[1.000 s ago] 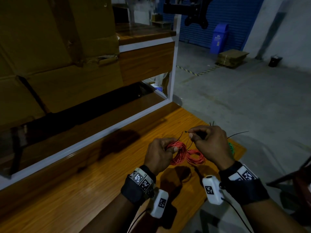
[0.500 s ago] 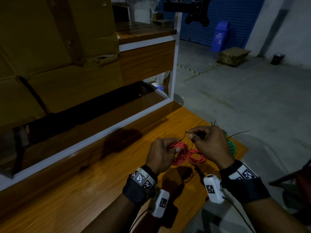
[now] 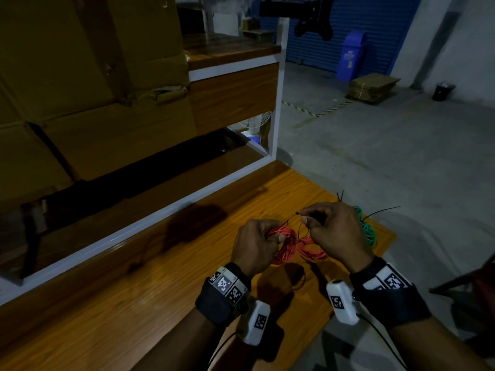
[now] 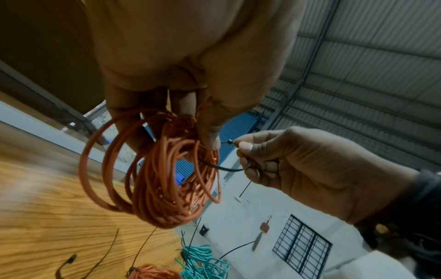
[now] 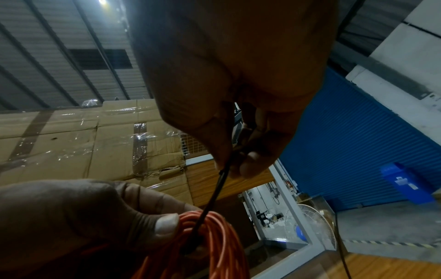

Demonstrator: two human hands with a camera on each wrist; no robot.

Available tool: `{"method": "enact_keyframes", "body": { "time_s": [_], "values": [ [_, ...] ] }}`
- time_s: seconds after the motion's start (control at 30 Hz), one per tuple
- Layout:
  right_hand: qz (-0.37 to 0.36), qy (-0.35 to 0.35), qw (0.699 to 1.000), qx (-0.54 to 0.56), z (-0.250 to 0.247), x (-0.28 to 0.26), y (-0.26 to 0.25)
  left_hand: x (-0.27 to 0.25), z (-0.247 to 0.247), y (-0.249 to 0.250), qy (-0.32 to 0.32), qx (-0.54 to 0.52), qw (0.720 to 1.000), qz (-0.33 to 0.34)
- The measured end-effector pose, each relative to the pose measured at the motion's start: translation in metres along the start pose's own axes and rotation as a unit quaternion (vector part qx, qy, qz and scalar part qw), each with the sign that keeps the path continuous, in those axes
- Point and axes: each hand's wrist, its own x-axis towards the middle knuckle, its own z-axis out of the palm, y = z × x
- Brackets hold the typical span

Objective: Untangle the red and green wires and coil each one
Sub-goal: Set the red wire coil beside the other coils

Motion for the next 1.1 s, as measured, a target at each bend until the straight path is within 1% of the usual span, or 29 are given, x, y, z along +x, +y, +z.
{"method": "enact_keyframes", "body": {
  "time_s": [0.2, 0.47, 0.63, 0.7, 0.8, 0.87, 1.0, 1.1],
  "values": [
    [0.009, 0.004, 1.0, 0.019, 0.001, 0.0, 0.004, 0.001, 0.002, -0.001, -0.001, 0.013, 1.0, -0.001],
    [0.009, -0.001, 1.0, 0.014, 0.004, -0.004, 0.004, -0.001, 0.003, 0.003, -0.007, 0.027, 1.0, -0.009],
    [0.018, -0.013, 1.0, 0.015, 0.011, -0.009, 0.006, -0.001, 0.003, 0.007, 0.005, 0.017, 1.0, 0.006],
    [0.021, -0.006, 1.0, 0.021, 0.012, -0.01, 0.007, -0.001, 0.003, 0.008, 0.006, 0.017, 1.0, 0.007],
    [0.03, 0.041, 0.997, 0.057, 0.008, -0.007, 0.008, 0.001, 0.004, 0.005, 0.004, 0.019, 1.0, -0.008],
    [0.032, 0.06, 0.995, 0.077, 0.004, -0.004, 0.009, 0.001, 0.004, 0.004, 0.004, 0.017, 1.0, -0.01],
    [0.024, 0.054, 0.996, 0.074, 0.003, -0.001, 0.009, 0.0, 0.005, 0.002, -0.004, 0.012, 1.0, 0.001],
    [0.016, 0.047, 0.997, 0.066, 0.004, -0.001, 0.011, 0.001, 0.007, 0.002, -0.011, 0.008, 1.0, -0.007]
  ]
}}
